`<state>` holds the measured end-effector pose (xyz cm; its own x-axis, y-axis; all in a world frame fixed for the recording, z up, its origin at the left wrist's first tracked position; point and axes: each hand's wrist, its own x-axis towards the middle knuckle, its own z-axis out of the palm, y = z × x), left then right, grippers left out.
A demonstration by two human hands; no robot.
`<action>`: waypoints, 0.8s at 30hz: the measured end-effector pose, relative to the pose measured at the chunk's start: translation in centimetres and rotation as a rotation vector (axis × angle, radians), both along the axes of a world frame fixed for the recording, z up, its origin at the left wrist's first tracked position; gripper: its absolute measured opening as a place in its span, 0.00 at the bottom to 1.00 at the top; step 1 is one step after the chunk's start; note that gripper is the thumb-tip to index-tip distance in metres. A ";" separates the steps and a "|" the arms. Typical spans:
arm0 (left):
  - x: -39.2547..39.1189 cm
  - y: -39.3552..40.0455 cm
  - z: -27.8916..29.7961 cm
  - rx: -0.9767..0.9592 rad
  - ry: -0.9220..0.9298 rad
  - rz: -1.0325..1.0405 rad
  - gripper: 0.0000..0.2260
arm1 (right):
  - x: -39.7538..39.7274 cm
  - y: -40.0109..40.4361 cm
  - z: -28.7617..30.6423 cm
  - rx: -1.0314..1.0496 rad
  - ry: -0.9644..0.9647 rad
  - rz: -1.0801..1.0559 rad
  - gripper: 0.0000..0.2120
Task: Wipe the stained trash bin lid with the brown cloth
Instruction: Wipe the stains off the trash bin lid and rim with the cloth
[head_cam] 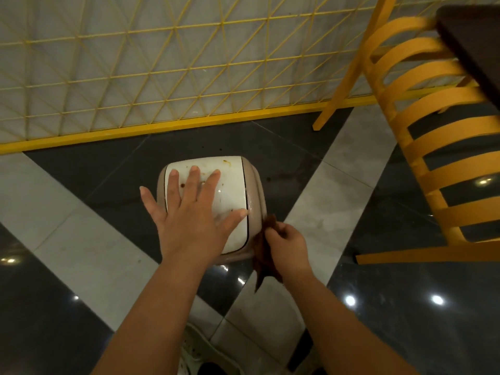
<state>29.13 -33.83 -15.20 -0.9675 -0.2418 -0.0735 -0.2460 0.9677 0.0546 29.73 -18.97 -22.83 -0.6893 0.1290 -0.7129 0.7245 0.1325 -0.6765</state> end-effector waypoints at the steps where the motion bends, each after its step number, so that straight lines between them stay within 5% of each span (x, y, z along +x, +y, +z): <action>1: 0.1 -0.5 0.0 0.001 0.001 -0.008 0.34 | -0.8 0.3 0.0 0.013 0.010 0.009 0.07; 7: 0.6 -2.7 -0.3 0.002 -0.060 -0.056 0.40 | -4.3 0.5 -0.4 0.018 0.102 -0.095 0.11; 13: 0.3 -2.6 -1.2 0.040 -0.042 -0.020 0.44 | 0.4 -1.5 -0.2 -0.052 0.155 -0.349 0.09; 24: 0.5 -2.5 -1.4 0.043 -0.024 -0.012 0.43 | 0.6 -1.4 0.4 -0.016 0.112 -0.389 0.10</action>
<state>29.65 -36.36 -16.65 -0.9682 -0.2261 -0.1069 -0.2360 0.9675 0.0908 30.35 -20.32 -22.45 -0.6647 0.3854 -0.6401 0.6400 -0.1484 -0.7539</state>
